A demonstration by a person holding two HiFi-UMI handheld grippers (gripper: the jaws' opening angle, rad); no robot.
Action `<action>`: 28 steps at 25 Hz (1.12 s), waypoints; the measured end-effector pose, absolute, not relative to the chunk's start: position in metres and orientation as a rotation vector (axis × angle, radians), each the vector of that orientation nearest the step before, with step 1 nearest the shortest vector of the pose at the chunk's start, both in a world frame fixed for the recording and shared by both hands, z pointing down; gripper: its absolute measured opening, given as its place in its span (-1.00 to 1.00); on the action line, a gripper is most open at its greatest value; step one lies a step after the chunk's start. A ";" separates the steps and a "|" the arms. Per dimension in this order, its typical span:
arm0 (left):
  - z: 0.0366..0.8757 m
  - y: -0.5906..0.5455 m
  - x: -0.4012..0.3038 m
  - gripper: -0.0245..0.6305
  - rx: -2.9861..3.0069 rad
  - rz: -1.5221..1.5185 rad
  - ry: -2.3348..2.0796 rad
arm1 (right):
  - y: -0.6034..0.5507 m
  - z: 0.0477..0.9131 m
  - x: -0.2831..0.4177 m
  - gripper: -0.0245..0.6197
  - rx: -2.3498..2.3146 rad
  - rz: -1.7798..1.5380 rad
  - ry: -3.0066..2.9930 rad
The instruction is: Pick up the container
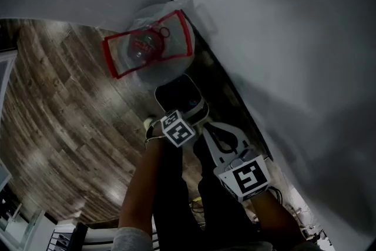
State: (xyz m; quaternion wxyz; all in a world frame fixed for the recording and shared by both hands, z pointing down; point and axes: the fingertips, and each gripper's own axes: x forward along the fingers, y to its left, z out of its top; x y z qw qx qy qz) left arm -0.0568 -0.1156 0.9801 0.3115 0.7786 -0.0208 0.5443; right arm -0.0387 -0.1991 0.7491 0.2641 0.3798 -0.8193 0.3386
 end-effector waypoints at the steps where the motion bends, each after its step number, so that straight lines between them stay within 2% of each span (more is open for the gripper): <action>1: 0.980 -0.115 -0.063 -0.88 2.004 1.432 -0.108 | -0.199 0.746 -0.038 -0.85 1.024 0.909 -2.219; 7: 0.956 -0.110 -0.093 -0.88 1.753 1.257 -0.423 | -0.204 0.719 -0.031 -0.85 1.027 0.886 -2.226; 13: 0.907 -0.089 -0.121 -0.88 1.633 1.187 -0.547 | -0.209 0.677 -0.034 -0.85 1.009 0.840 -2.245; 28: 0.714 -0.080 -0.163 -0.88 1.441 0.893 -0.828 | -0.221 0.486 -0.017 -0.85 1.020 0.735 -2.372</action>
